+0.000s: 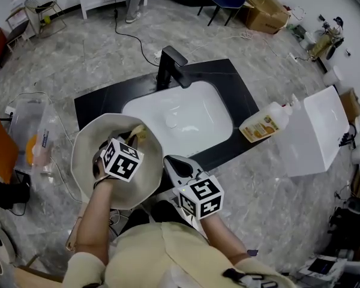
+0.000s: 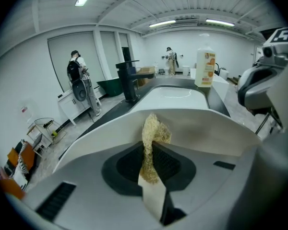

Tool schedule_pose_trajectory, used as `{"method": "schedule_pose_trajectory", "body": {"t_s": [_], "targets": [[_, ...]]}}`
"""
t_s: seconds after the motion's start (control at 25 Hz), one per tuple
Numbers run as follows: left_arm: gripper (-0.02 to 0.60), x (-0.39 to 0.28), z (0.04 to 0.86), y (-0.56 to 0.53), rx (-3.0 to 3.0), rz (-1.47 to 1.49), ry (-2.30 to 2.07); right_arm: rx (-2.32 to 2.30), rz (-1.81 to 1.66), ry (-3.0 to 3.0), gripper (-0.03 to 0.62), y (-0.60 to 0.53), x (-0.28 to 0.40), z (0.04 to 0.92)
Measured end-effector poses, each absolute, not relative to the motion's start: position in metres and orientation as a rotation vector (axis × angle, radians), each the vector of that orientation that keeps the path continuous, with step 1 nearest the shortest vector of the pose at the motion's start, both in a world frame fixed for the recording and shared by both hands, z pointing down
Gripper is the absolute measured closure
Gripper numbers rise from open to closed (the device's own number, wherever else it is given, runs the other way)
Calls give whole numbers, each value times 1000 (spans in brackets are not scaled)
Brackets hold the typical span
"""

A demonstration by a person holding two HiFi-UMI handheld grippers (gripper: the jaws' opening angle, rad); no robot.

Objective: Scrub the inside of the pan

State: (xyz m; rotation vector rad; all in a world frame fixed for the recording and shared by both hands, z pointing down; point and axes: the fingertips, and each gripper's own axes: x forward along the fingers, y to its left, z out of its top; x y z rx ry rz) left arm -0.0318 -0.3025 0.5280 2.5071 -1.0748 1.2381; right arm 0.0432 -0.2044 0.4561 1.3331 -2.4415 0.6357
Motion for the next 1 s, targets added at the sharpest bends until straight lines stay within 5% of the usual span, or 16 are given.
{"method": "schedule_pose_trajectory", "body": {"t_s": [1.0], "targets": [[528, -5, 542, -198, 2744, 1793, -206, 1391, 678, -2481, 579, -188, 40, 448]]}}
